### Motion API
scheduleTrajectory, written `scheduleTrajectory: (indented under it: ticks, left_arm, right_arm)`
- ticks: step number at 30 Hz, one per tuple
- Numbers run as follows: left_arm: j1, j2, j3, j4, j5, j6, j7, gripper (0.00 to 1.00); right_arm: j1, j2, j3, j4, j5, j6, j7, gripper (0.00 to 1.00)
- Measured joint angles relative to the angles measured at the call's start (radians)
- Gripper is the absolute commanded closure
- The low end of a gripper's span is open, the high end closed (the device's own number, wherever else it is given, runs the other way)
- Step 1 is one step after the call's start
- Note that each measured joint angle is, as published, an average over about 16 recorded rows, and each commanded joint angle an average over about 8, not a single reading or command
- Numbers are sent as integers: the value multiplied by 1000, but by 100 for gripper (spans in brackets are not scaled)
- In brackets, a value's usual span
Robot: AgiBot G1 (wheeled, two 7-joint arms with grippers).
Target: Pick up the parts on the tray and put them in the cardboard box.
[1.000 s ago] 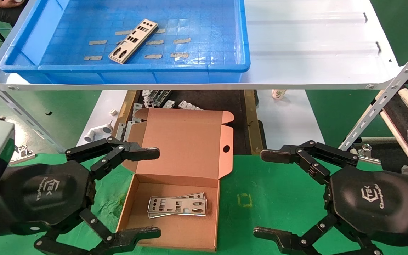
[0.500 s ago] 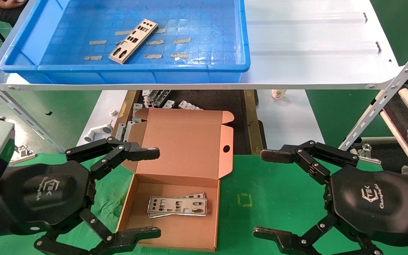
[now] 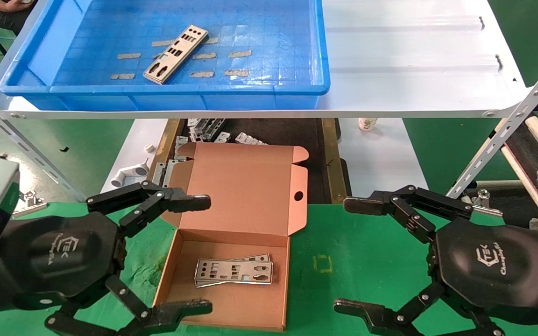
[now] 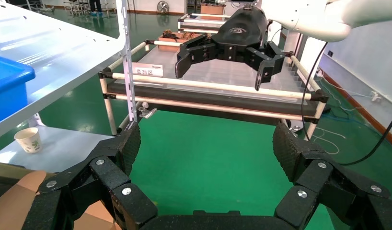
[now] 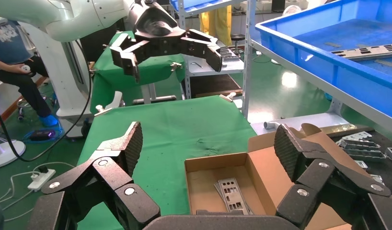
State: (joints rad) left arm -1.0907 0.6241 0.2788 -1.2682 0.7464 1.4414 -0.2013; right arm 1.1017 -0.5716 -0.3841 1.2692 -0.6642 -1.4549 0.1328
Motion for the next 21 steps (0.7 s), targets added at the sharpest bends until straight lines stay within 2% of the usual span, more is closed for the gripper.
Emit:
scheduleTrajectory:
  ticks: [5,9,16,21]
  left_arm:
    - [-50,35,8,29,51,-99,-21,0]
    - [-129,85,30,82,132,-206,-33,0]
    - [-336,204,97,255,326,-379,-31,0]
    - [-495,283,154,429,458,-444,-8,0]
  right_arm:
    - [0,0,0,0,0,0,0,100]
    - [0,0,0,0,0,0,0,100]
    - [0,0,0,0,0,0,0,100]
    - [0,0,0,0,0,0,0,100]
